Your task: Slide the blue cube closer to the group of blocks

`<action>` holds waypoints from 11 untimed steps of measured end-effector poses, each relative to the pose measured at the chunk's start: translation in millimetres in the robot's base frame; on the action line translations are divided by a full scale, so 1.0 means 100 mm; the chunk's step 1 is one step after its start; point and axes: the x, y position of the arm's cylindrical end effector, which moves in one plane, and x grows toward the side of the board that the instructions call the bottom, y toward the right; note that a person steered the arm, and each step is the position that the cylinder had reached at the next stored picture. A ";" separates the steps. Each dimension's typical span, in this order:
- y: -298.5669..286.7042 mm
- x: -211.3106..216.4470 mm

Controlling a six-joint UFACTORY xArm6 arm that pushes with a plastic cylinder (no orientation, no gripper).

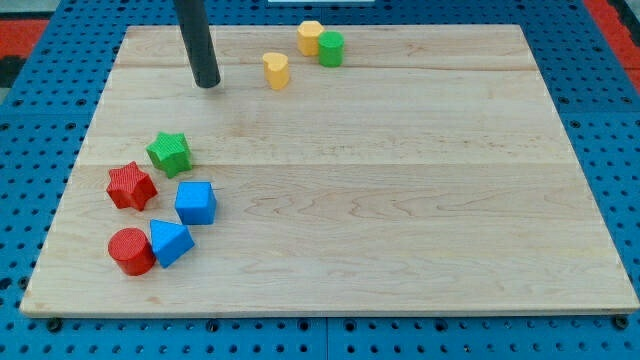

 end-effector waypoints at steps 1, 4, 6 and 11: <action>0.69 -0.07; 1.28 1.19; 0.73 2.82; 0.56 1.28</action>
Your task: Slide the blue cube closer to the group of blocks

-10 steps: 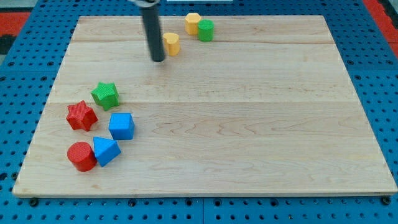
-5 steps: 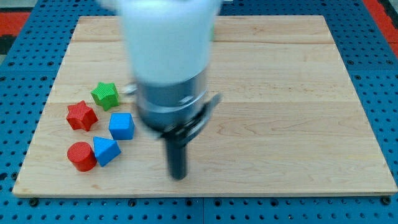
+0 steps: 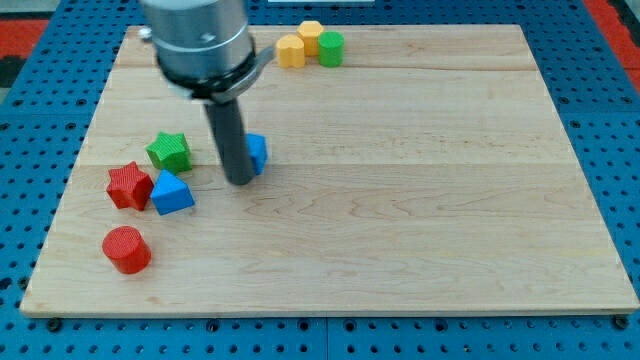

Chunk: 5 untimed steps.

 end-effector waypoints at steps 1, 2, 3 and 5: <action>0.31 -0.47; 0.29 -0.94; 0.28 -0.71; 0.00 -1.35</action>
